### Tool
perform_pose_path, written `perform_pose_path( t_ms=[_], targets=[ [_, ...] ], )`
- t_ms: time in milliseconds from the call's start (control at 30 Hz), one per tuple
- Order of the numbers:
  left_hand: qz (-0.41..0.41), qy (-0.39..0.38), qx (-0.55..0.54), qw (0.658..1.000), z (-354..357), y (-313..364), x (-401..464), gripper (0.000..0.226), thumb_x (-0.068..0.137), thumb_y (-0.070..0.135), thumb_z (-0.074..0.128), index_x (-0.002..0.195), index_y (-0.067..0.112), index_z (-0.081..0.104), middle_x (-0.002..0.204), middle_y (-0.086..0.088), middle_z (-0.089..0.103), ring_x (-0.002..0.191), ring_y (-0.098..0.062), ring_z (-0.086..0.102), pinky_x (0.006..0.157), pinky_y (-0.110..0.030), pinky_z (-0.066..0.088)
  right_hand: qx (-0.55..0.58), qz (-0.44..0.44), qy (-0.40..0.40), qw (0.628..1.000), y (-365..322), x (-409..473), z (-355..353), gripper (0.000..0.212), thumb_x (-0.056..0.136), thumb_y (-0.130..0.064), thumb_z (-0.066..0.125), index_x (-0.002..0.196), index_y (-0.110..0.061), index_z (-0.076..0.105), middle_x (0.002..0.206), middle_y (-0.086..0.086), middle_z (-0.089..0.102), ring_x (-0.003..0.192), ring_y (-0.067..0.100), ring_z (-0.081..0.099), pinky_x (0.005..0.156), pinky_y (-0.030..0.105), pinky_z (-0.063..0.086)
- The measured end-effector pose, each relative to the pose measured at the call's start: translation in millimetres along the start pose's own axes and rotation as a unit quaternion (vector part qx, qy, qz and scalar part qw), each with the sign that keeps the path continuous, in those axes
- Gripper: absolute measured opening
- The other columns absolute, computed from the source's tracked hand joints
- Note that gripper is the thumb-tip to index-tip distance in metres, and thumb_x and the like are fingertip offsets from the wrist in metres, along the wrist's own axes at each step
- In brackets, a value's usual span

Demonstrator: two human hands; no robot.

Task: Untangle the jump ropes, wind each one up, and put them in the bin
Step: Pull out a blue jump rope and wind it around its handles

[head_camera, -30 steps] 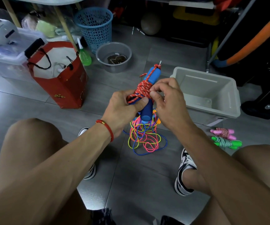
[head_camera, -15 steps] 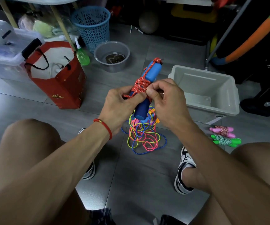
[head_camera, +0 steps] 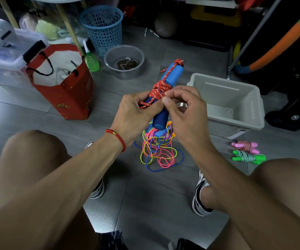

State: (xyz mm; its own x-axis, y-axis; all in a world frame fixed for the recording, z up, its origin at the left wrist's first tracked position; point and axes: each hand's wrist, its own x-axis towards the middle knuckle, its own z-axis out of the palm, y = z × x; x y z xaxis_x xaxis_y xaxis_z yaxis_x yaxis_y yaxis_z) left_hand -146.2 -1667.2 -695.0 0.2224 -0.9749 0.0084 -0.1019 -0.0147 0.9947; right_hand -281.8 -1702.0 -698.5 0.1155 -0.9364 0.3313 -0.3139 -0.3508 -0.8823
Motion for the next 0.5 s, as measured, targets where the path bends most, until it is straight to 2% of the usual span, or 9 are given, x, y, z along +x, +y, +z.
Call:
perform_pose_path(
  t_ms=[67, 133, 167, 267, 333, 500],
  targets=[
    [0.02, -0.002, 0.029, 0.999, -3.7, 0.9, 0.1, 0.013, 0.092, 0.019, 0.072, 0.102, 0.013, 0.077, 0.075, 0.003, 0.071, 0.069, -0.001, 0.058, 0.065, -0.026, 0.053, -0.011, -0.01, -0.012, 1.0, 0.9, 2.4, 0.2, 0.004, 0.088, -0.015, 0.069, 0.09, -0.016, 0.072, 0.106, -0.003, 0.058, 0.084, 0.004, 0.059, 0.08, 0.022, 0.05],
    [0.03, -0.006, 0.054, 0.998, -5.3, 1.1, 0.2, 0.012, 0.092, 0.021, 0.072, 0.1, 0.012, 0.076, 0.07, 0.007, 0.065, 0.064, 0.0, 0.052, 0.06, -0.022, 0.046, -0.062, -0.056, -0.006, 0.996, 2.3, 1.7, 2.8, 0.007, 0.092, -0.013, 0.063, 0.091, -0.009, 0.069, 0.109, -0.002, 0.053, 0.089, 0.0, 0.054, 0.085, 0.019, 0.047],
    [0.03, -0.009, 0.052, 0.998, -4.8, 1.5, 0.0, 0.012, 0.092, 0.02, 0.072, 0.099, 0.011, 0.076, 0.069, 0.009, 0.064, 0.062, 0.001, 0.05, 0.059, -0.02, 0.043, -0.084, -0.082, 0.002, 0.993, 4.3, 0.9, 5.2, 0.01, 0.095, -0.01, 0.06, 0.092, -0.005, 0.066, 0.11, 0.001, 0.05, 0.093, 0.003, 0.053, 0.088, 0.02, 0.046],
    [0.026, -0.006, 0.055, 0.998, -3.0, 1.5, 0.8, 0.011, 0.093, 0.019, 0.071, 0.095, 0.009, 0.074, 0.061, 0.013, 0.059, 0.056, 0.002, 0.045, 0.054, -0.016, 0.038, -0.131, -0.116, 0.02, 0.984, 12.5, 1.3, 12.3, 0.019, 0.1, -0.012, 0.049, 0.092, 0.0, 0.061, 0.112, 0.01, 0.05, 0.098, 0.021, 0.056, 0.089, 0.039, 0.05],
    [0.027, -0.001, 0.057, 0.998, -2.8, 1.6, 2.9, 0.011, 0.092, 0.017, 0.072, 0.095, 0.007, 0.074, 0.059, 0.013, 0.058, 0.054, 0.002, 0.044, 0.053, -0.016, 0.038, -0.145, -0.117, 0.021, 0.982, 16.0, 5.6, 14.2, 0.023, 0.1, -0.016, 0.046, 0.091, 0.001, 0.06, 0.112, 0.011, 0.049, 0.097, 0.025, 0.056, 0.087, 0.044, 0.049],
    [0.016, -0.011, 0.004, 1.0, -6.6, 1.9, 8.2, 0.018, 0.091, 0.005, 0.07, 0.107, -0.003, 0.072, 0.055, 0.017, 0.059, 0.05, 0.007, 0.046, 0.052, -0.007, 0.038, -0.106, -0.072, 0.002, 0.992, 12.1, 6.4, 13.5, 0.021, 0.1, -0.012, 0.049, 0.088, 0.0, 0.061, 0.109, 0.003, 0.042, 0.097, 0.015, 0.05, 0.091, 0.016, 0.041]
  ],
)
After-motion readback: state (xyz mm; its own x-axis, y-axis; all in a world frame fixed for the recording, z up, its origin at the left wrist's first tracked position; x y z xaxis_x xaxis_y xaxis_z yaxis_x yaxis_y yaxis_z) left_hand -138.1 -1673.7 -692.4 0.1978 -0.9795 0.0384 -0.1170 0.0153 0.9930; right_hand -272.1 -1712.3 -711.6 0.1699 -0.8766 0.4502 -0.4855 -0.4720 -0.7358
